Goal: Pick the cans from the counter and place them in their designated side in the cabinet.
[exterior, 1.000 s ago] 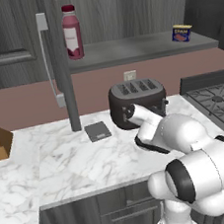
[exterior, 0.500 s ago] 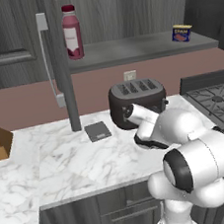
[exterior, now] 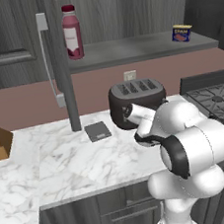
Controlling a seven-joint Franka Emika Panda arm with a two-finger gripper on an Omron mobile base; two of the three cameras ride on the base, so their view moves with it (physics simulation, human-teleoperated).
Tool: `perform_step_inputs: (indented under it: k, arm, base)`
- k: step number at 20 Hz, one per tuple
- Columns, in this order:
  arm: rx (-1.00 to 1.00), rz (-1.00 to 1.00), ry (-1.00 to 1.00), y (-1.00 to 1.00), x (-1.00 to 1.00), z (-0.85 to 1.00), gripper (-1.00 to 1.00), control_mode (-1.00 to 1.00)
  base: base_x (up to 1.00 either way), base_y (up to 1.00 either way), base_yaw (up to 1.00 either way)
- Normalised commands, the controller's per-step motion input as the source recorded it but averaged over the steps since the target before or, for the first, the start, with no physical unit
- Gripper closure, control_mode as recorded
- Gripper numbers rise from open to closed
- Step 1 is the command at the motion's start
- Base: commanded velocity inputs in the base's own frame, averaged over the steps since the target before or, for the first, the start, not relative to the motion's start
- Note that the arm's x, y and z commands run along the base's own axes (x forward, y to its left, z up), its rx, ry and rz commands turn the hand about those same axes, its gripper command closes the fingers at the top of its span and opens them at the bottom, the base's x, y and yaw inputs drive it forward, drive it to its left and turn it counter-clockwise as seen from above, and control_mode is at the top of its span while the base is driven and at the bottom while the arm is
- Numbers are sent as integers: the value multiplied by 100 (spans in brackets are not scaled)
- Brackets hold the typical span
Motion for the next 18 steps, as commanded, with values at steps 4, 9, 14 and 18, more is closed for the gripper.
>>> perform_step_inputs:
  k: [4, 9, 14, 18]
  arm:
    - [-1, -1, 1, -1, 11, -6, -100, -100]
    - [-1, -2, 0, 0, 0, -6, -100, -100]
    - [-1, -3, 1, 0, 0, -7, -100, -100]
    - [-1, -4, 0, -3, 0, -5, -100, -100]
  base:
    - [0, 0, 0]
    - [0, 0, 0]
    - [0, 0, 0]
    - [0, 0, 0]
